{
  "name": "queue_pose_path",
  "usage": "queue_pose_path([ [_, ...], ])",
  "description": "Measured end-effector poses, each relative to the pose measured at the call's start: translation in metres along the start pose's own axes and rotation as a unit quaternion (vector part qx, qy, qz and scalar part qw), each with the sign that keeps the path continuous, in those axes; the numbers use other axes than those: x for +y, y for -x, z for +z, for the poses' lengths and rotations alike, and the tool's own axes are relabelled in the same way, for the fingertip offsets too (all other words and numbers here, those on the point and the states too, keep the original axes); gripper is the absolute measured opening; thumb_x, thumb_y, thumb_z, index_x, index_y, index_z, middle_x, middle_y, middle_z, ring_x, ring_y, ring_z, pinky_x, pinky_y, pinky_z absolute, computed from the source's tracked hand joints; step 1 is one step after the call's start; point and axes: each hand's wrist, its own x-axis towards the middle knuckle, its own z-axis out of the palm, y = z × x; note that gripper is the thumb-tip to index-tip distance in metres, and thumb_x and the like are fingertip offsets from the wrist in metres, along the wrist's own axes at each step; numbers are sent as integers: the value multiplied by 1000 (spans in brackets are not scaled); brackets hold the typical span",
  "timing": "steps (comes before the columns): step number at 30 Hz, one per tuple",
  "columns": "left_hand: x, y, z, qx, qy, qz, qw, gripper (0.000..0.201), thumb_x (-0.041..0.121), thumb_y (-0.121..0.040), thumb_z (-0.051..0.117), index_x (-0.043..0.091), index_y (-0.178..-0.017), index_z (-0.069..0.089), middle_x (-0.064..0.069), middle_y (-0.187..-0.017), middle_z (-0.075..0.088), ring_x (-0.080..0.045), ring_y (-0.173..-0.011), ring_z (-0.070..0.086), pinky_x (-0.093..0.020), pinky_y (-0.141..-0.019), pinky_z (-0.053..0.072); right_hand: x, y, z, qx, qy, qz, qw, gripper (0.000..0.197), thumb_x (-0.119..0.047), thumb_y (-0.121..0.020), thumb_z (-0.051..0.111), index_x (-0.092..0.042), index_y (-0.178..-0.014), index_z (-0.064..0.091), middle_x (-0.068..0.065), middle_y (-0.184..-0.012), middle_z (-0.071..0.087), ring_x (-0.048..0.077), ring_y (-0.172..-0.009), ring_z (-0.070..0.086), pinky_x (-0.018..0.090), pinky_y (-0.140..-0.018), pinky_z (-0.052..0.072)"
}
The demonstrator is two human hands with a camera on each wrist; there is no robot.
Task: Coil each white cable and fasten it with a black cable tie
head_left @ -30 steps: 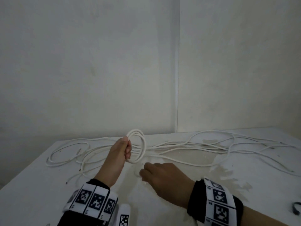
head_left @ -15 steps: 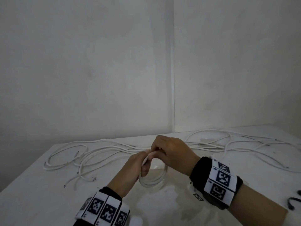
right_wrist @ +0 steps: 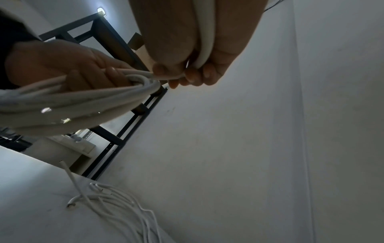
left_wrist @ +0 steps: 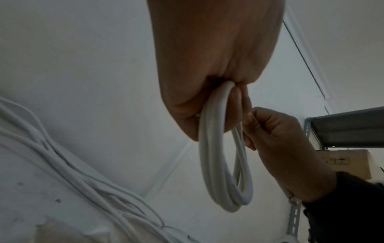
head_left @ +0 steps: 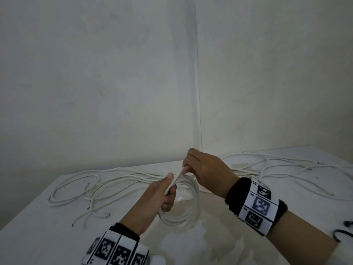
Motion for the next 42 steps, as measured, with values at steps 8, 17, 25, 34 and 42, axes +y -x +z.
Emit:
queue_pose_path([
  [8,2,3,3,-25,100,-13,995,43,33,-97,32,12,-62,40,5,-43,26,-9,-36,27,-20,-42,29,-1,-4,-3,-16,-22,38,999,28,-24,-87,43,-9,-70,59,3,-68,59,17,-44,52,22,-41,40],
  [17,3,5,2,-24,83,-30,996,41,32,-97,33,13,-62,41,7,-43,28,-5,-34,21,-17,-41,23,-2,5,-4,-23,-16,56,998,11,-22,-88,41,-18,-79,46,2,-65,58,19,-41,46,26,-54,32],
  [25,3,4,3,-11,89,-9,996,42,30,-98,32,13,-61,40,6,-43,26,-6,-34,20,-17,-41,23,4,1,-9,-76,-46,130,988,13,-19,-90,46,-13,-81,53,5,-71,62,24,-52,53,28,-55,35],
  [34,-11,-2,2,51,98,32,993,43,28,-99,31,11,-61,40,6,-42,26,-6,-34,20,-16,-37,23,-27,19,-3,-147,-352,312,870,20,-16,-99,36,-24,-86,49,-5,-68,58,12,-60,61,20,-61,47],
  [42,-5,0,-4,-8,84,1,996,46,22,-97,24,5,-63,49,-3,-44,35,-15,-38,38,-25,-46,36,-29,15,6,-118,-255,258,924,40,-35,-90,33,-3,-91,57,-3,-55,47,12,-53,41,24,-55,34],
])
